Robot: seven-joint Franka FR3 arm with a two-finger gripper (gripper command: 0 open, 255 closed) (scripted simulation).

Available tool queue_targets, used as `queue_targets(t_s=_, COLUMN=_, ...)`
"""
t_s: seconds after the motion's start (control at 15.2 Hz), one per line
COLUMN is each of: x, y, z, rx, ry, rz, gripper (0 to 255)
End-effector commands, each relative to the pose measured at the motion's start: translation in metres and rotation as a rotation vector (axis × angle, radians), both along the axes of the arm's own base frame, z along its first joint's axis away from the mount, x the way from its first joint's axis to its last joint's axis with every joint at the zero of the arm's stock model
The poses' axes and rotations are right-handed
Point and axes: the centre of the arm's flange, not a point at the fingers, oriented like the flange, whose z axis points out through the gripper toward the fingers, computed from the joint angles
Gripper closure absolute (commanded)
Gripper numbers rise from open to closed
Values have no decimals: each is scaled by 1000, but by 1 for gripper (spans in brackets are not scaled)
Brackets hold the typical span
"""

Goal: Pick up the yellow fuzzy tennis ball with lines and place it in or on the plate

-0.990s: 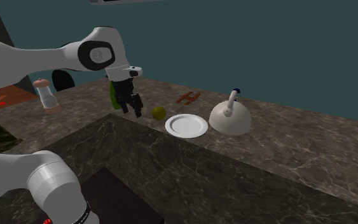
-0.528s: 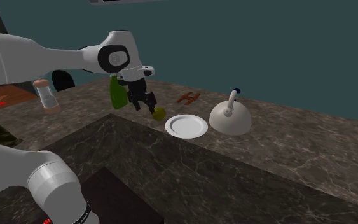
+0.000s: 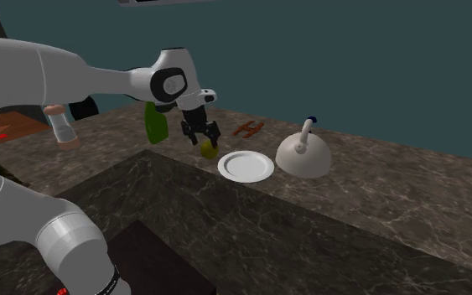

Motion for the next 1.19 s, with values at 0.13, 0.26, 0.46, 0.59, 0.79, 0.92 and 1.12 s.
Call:
queue_targets(t_s=0.13, x=5, y=-2, z=-24, rx=0, ry=-1, rz=1, gripper=0)
queue_targets(t_s=0.26, x=5, y=-2, z=-24, rx=0, ry=-1, rz=1, gripper=0)
queue_targets(t_s=0.46, x=5, y=-2, z=-24, rx=0, ry=-1, rz=1, gripper=0)
queue_targets(t_s=0.59, x=5, y=-2, z=-24, rx=0, ry=-1, rz=1, gripper=0)
queue_targets(t_s=0.79, x=5, y=-2, z=-24, rx=0, ry=-1, rz=1, gripper=255)
queue_targets(t_s=0.92, x=5, y=-2, z=-24, rx=0, ry=-1, rz=1, gripper=255)
queue_targets(t_s=1.12, x=4, y=-2, z=-24, rx=0, ry=-1, rz=1, gripper=255)
